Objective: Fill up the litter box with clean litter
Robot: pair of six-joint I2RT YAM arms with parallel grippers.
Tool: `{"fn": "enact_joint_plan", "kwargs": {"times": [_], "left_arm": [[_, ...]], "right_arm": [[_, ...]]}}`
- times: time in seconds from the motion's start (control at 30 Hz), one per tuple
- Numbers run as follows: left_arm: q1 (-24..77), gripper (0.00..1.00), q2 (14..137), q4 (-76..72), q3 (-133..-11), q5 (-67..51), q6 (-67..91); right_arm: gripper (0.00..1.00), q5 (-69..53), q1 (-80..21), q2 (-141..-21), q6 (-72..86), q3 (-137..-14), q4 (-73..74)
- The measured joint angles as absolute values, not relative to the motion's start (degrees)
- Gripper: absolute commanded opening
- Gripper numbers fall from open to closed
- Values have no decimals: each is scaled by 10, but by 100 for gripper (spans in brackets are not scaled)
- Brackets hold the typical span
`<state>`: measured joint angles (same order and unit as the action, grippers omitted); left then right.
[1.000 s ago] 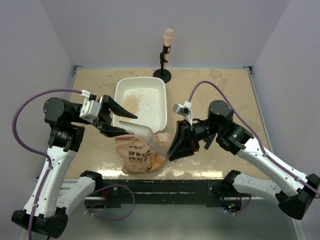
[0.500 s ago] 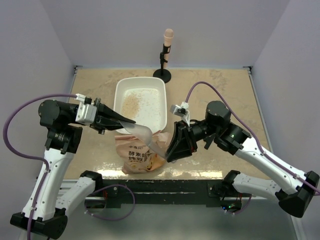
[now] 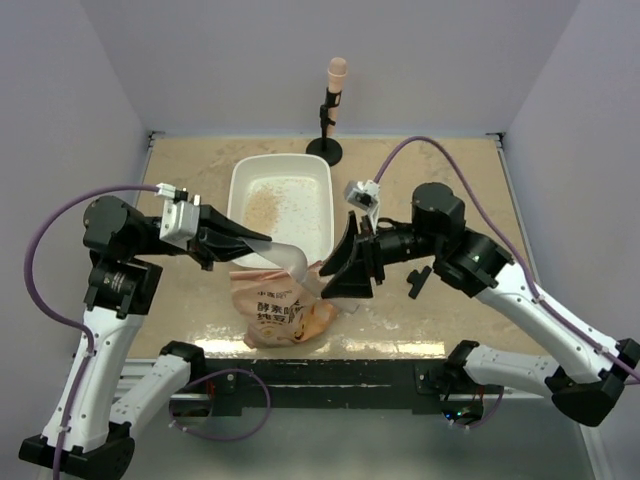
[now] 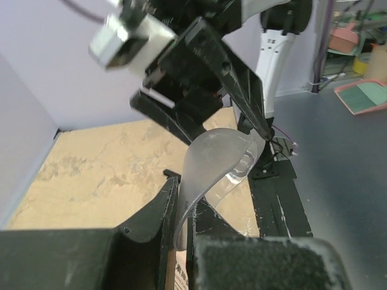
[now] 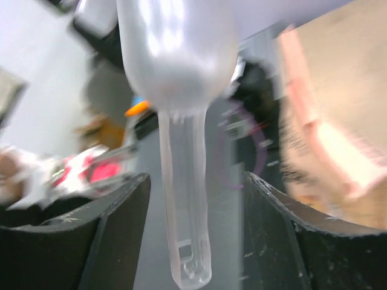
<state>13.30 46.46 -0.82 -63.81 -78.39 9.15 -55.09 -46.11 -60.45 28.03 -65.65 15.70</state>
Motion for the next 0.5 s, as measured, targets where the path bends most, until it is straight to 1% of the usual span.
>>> {"fn": "enact_joint_plan", "kwargs": {"times": [0.07, 0.13, 0.2, 0.33, 0.5], "left_arm": [[133, 0, 461, 32, -639, -750, 73], [133, 0, 462, 76, -644, -710, 59], [133, 0, 475, 115, -661, -664, 53], [133, 0, 514, 172, -716, -570, 65], [133, 0, 559, 208, -777, -495, 126]], "right_arm": [[72, -481, -461, -609, 244, -702, 191], [75, -411, -461, -602, 217, -728, 207], [76, -344, -460, -583, 192, -738, 215], [76, -233, -459, -533, 151, -732, 219], [76, -191, -458, -458, 137, -659, 184]]}}
